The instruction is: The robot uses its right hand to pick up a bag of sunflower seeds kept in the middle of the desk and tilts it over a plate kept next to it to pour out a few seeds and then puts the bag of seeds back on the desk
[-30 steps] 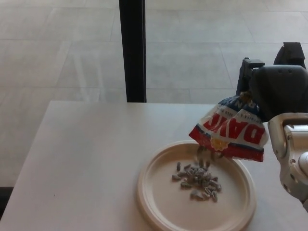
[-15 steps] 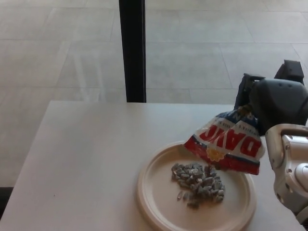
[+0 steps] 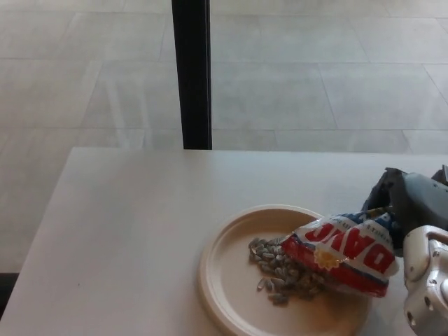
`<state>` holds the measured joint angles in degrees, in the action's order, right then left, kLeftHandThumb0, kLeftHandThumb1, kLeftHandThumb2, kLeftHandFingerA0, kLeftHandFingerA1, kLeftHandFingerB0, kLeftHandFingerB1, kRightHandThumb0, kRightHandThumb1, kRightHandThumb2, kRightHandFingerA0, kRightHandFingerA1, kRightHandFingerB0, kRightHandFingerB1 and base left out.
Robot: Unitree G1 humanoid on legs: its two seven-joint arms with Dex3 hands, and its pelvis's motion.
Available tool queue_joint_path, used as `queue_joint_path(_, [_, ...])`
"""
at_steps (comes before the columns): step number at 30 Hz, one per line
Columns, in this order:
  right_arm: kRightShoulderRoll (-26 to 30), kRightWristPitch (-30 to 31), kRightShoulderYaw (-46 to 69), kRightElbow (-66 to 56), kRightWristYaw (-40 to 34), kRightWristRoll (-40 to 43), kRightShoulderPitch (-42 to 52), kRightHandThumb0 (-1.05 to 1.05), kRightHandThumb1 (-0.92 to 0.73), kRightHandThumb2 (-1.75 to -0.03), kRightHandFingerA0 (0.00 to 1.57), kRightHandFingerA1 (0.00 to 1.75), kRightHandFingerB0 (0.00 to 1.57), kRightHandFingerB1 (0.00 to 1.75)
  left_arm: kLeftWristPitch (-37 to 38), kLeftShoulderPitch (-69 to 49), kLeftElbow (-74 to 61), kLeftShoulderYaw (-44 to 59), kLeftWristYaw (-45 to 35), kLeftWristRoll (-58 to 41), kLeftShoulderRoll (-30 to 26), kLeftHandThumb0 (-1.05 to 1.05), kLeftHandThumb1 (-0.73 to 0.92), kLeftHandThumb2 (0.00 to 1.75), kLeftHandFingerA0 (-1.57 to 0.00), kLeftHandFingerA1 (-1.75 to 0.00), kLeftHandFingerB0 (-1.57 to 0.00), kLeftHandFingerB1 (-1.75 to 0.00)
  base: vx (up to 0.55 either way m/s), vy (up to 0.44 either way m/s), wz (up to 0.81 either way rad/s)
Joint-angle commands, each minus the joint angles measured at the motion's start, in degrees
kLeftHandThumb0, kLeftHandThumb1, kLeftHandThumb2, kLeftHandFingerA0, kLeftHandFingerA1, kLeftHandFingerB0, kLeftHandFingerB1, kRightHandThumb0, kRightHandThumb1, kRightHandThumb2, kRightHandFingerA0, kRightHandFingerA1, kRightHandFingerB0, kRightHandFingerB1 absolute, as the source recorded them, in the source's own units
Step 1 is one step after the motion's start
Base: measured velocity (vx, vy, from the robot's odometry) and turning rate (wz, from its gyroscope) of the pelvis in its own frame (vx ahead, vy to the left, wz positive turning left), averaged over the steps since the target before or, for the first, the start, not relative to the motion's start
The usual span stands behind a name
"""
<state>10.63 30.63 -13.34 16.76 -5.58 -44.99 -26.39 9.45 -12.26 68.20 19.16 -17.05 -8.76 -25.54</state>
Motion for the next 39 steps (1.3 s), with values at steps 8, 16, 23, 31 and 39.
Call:
queue_joint_path(8, [-4.5, 4.4, 6.2, -1.3, 1.2, 7.8, 3.9, -0.37, -0.68, -0.76, 0.91, 1.75, 0.73, 1.50, 2.1, -1.9, 0.6, 0.7, -0.4, -0.2, -0.3, -0.64, 0.74, 1.00, -0.20, -0.65, -0.14, -0.56, 0.00, 0.000, 0.00])
queue_joint_path(16, [-6.9, 5.0, 7.7, -2.0, 0.4, 10.2, 5.9, -0.33, -0.59, -0.93, 0.94, 1.75, 0.78, 1.54, 1.6, -1.6, 1.3, 2.2, -1.7, -2.2, 0.4, -0.34, 0.64, 1.20, -0.14, -0.61, -0.09, -0.56, 0.00, 0.000, 0.00])
queue_joint_path(23, [-11.7, 5.7, 13.7, -2.5, -2.1, 15.4, 7.4, -0.25, -0.55, -1.05, 1.16, 1.75, 0.83, 1.48, 2.9, -2.4, 0.9, 0.7, -0.2, -0.1, 0.3, -0.34, 0.64, 1.20, -0.15, -0.60, -0.09, -0.55, 0.00, 0.000, 0.00])
queue_joint_path(31, [-10.2, 0.7, 16.4, -2.8, 4.4, 22.5, 8.6, -0.43, -0.71, -0.61, 0.86, 1.07, 0.49, 0.57, 3.0, -2.0, 1.1, 0.9, 0.0, -0.7, 1.2, -0.35, 0.61, 1.19, -0.15, -0.61, -0.09, -0.56, 0.00, 0.000, 0.00])
queue_joint_path(39, [-2.8, -0.5, 10.4, -6.5, 18.5, 24.4, 11.6, -0.67, -0.49, -0.67, 0.00, 0.00, 0.04, 0.16, 3.9, -2.5, 1.1, 1.3, 0.3, -0.9, 1.5, -0.35, 0.59, 1.18, -0.17, -0.62, -0.11, -0.56, 0.00, 0.000, 0.00])
